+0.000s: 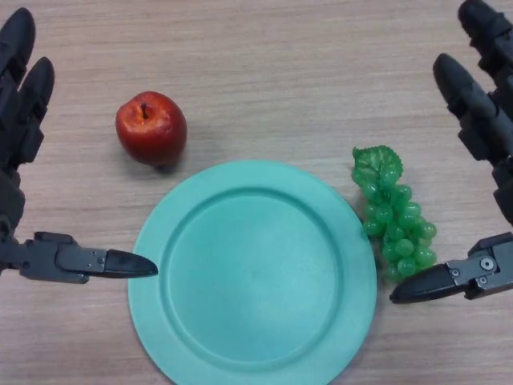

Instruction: Pick up the red apple and place it on the plate

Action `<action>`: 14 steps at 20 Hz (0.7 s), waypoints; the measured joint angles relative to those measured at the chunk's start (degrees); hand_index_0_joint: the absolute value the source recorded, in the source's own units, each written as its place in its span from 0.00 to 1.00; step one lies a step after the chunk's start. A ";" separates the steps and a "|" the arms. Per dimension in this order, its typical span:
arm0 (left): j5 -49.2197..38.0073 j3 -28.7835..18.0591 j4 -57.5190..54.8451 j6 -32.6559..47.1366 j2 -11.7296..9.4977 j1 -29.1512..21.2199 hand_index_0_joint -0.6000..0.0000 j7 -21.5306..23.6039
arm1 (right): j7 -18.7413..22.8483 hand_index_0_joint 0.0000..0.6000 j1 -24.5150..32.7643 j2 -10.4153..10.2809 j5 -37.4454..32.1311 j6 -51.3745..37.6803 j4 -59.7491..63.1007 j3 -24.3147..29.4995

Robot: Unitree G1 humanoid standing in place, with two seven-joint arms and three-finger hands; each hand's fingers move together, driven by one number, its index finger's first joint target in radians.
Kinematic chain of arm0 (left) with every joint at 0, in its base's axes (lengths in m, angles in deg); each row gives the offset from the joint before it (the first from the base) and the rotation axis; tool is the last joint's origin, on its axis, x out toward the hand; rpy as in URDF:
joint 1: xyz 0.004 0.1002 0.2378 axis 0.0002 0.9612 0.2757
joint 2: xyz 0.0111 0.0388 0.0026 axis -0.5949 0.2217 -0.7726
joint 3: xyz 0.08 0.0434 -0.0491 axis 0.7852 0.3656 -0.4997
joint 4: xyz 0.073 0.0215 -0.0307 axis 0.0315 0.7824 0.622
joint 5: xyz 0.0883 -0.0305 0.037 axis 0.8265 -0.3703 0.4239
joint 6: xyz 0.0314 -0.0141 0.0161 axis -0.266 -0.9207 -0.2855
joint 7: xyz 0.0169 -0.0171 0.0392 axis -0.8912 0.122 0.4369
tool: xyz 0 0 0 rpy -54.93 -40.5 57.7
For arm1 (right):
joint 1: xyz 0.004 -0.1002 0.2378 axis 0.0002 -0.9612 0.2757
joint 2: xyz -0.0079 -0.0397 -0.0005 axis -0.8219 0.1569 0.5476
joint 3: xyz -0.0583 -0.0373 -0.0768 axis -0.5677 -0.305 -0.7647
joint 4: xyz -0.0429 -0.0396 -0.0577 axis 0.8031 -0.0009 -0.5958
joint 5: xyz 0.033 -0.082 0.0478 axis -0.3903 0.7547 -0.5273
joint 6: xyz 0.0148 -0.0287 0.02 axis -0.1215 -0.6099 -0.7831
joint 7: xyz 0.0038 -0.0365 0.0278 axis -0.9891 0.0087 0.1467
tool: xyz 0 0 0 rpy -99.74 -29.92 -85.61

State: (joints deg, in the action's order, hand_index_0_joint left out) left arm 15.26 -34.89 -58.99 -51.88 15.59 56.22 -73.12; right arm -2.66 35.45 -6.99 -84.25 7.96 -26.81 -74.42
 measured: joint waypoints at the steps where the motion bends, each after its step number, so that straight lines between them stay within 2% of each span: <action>1: -0.02 0.00 0.22 0.00 -0.10 -0.26 1.00 0.01 | -0.07 0.00 0.03 0.25 -0.01 0.01 0.20 0.01; 8: 0.60 1.88 6.13 3.14 -0.93 -1.46 1.00 2.09 | -0.55 0.00 0.96 1.15 -0.10 0.51 1.23 1.34; 14: -0.06 1.86 16.83 3.51 -6.55 -11.66 1.00 4.07 | -1.86 0.00 0.98 1.55 -0.13 0.54 2.03 2.67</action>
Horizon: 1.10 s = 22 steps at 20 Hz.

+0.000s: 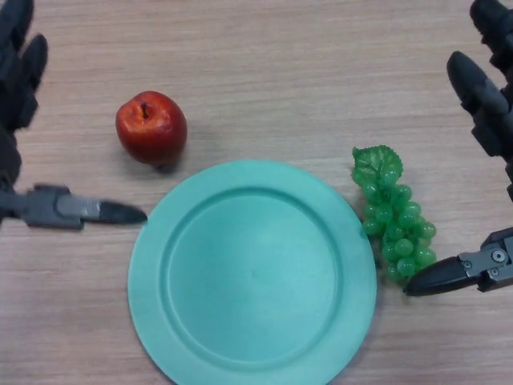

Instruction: Pick up the red apple and place it on the plate

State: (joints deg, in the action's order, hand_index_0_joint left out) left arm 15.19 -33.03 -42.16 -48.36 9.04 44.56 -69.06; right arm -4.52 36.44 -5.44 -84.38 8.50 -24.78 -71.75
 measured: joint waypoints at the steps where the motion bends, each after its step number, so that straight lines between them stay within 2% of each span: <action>1: -0.03 0.10 3.62 0.23 -0.68 -2.03 1.00 0.81 | -0.07 0.00 0.04 0.00 0.01 0.00 0.01 0.04; 3: 0.08 0.59 10.33 1.24 -0.78 -4.03 1.00 3.03 | -0.07 0.00 -0.43 -0.02 0.01 -0.02 0.07 0.16; 5: 0.75 2.98 17.40 2.13 -1.15 -6.21 1.00 5.07 | -0.08 0.00 -1.30 -0.25 0.01 -0.02 0.05 0.29; 9: 5.16 7.10 28.13 4.53 -1.31 -11.69 1.00 3.76 | -0.09 0.00 -1.65 -0.35 -0.04 -0.02 -0.21 1.12; 13: 5.10 7.34 36.01 7.25 -1.21 -15.03 1.00 3.48 | 0.19 0.00 -1.33 -0.18 -0.19 -0.02 -1.33 1.89; 16: 4.64 7.39 40.34 7.63 0.04 -16.57 1.00 3.48 | 0.53 0.00 -1.67 -0.31 -0.01 -0.02 -3.08 1.53; 19: 4.37 9.57 46.48 10.64 0.60 -18.99 1.00 3.46 | 1.45 0.00 -1.69 -0.54 -0.03 -0.01 -4.29 -0.67; 22: 4.39 9.87 52.26 16.09 1.25 -21.04 1.00 3.18 | 1.49 0.00 -2.17 -0.75 -0.01 0.00 -5.23 -0.58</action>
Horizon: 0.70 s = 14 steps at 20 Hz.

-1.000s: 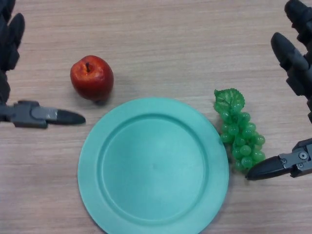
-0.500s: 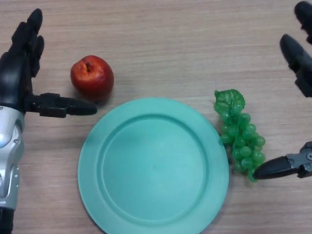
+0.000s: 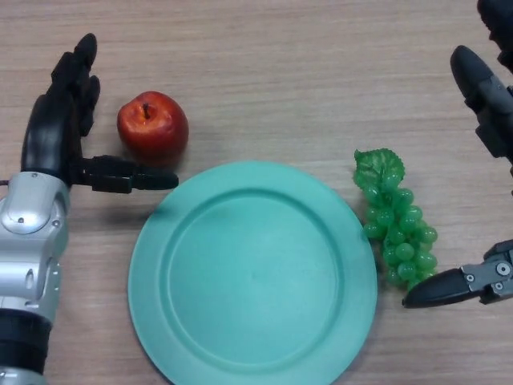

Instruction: Pick up the red apple and place it on the plate

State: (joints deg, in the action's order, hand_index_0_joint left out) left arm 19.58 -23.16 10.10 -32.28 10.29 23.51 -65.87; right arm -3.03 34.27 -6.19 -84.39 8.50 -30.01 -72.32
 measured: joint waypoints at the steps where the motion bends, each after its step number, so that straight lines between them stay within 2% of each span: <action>1: 0.00 0.05 1.67 0.90 0.12 -0.57 1.00 -1.18 | -0.01 0.00 -0.52 -0.02 0.00 0.00 -0.74 0.03; 3: 0.32 0.30 5.50 2.60 1.11 -2.25 1.00 -1.84 | -0.04 0.00 -0.80 -0.11 0.00 0.00 -1.68 0.03; 4: 0.32 0.97 6.61 3.35 1.36 -2.77 0.83 -1.83 | -0.04 0.00 -0.83 -0.12 0.00 0.00 -1.68 0.01; 5: 0.47 1.74 6.75 3.48 1.47 -2.85 0.58 -2.44 | -0.05 0.00 -0.87 -0.13 0.00 0.00 -1.68 0.01; 6: 1.00 1.74 7.14 3.76 1.48 -2.98 0.42 -2.61 | -0.05 0.00 -0.92 -0.13 0.00 0.00 -1.70 0.04; 7: 3.38 1.73 8.98 5.25 1.47 -3.73 0.17 -2.55 | -0.05 0.00 -1.02 -0.13 0.00 0.00 -1.79 0.11; 8: 5.85 1.78 10.37 6.55 1.47 -4.16 0.00 -2.38 | -0.08 0.00 -1.20 -0.19 0.00 0.01 -2.11 0.16; 9: 10.57 1.91 12.22 9.79 1.43 -4.69 0.00 -0.70 | -0.12 0.00 -1.94 -0.34 0.00 0.01 -3.24 0.24; 10: 11.56 1.92 12.21 10.02 1.41 -4.78 0.00 -0.37 | -0.28 0.00 -2.18 -0.34 -0.02 0.01 -3.63 0.26; 12: 11.60 1.93 11.85 9.99 1.41 -4.66 0.00 -0.29 | -0.33 0.00 -2.66 -0.27 -0.06 0.01 -3.69 0.97; 14: 11.30 1.88 6.46 8.78 1.32 -2.68 0.00 -0.14 | -0.14 0.00 -2.88 0.50 -0.17 0.01 -3.70 2.23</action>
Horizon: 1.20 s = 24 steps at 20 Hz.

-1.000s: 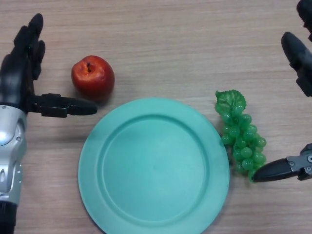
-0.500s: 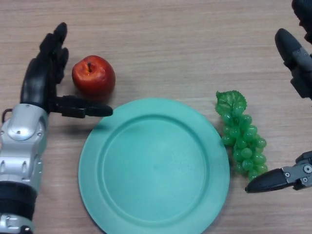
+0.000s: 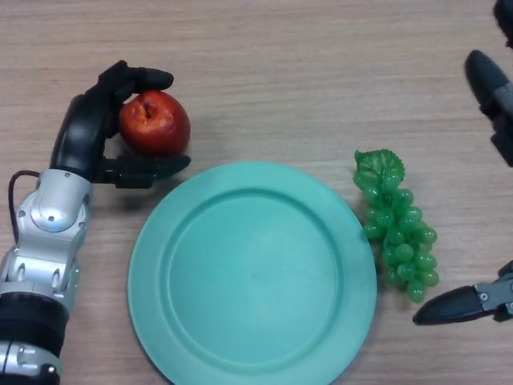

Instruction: Pick up the red apple and place it on the plate

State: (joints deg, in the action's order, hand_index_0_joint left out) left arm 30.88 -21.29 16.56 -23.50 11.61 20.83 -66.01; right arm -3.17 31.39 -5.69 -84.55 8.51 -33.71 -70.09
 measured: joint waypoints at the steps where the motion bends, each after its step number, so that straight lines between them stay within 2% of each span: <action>1: -0.50 -0.10 -5.19 -0.57 -0.13 1.42 0.00 -0.04 | 0.96 0.00 -0.23 0.71 -1.33 0.00 0.05 0.32; 4: -2.44 -0.53 -18.70 -2.72 -2.06 5.47 0.00 -0.59 | 1.45 0.00 -0.27 1.06 -3.90 0.00 0.01 0.18; 5: -1.97 -0.54 -23.55 -2.81 -2.94 7.49 0.16 -1.40 | 1.84 0.00 -0.30 1.23 -3.82 0.00 0.00 0.26; 6: -1.93 -0.53 -24.48 -2.85 -2.92 7.97 0.33 -1.92 | 2.10 0.00 -0.10 1.29 -3.85 0.00 0.01 0.20; 7: -1.53 -0.52 -26.47 -3.23 -2.87 9.77 0.58 -2.45 | 2.11 0.00 0.14 1.38 -3.88 0.01 0.01 0.20; 8: -1.47 -0.58 -29.47 -4.50 -2.48 11.85 0.75 -3.27 | 2.15 0.00 0.40 1.58 -3.88 0.06 0.02 0.19; 9: -1.54 -0.38 -38.01 -8.26 -1.13 16.44 0.67 -6.16 | 2.48 0.00 1.18 1.83 -4.10 0.40 -0.02 0.29; 10: -1.54 0.27 -40.97 -8.25 -0.03 18.20 0.50 -8.20 | 2.90 0.00 1.83 1.83 -4.10 0.74 0.00 0.23; 11: -1.40 1.55 -44.86 -8.70 0.24 21.36 0.25 -9.20 | 2.87 0.00 2.69 1.83 -4.41 1.20 -0.02 0.07; 12: 0.32 1.72 -47.80 -8.86 0.74 24.42 0.09 -10.25 | 2.87 0.00 2.84 1.79 -4.39 1.32 -0.02 0.08; 13: 5.57 2.17 -52.50 -8.79 2.76 31.08 0.00 -12.50 | 2.87 0.00 2.86 1.47 -4.38 1.37 -0.03 0.16; 15: 4.70 6.87 -53.38 -8.61 4.50 37.47 0.00 -14.63 | 2.88 0.00 2.56 0.68 -4.37 1.37 0.03 0.30; 17: 5.28 8.33 -53.59 -8.42 4.65 38.07 0.00 -14.48 | 2.68 0.00 1.98 0.32 -4.40 1.37 0.00 0.30; 22: 5.24 8.29 -54.48 -8.54 4.59 39.38 0.00 -13.37 | 2.82 0.00 1.41 0.57 -4.40 1.36 0.00 0.37; 24: 2.43 8.07 -58.80 -14.91 4.60 40.08 0.00 -13.37 | 2.96 0.00 1.17 1.29 -4.40 1.36 0.00 0.37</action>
State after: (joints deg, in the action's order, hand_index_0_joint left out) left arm 33.31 -13.21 -42.24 -38.40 16.21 60.91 -79.38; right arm -0.21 32.56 -4.40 -88.95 9.87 -33.71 -69.72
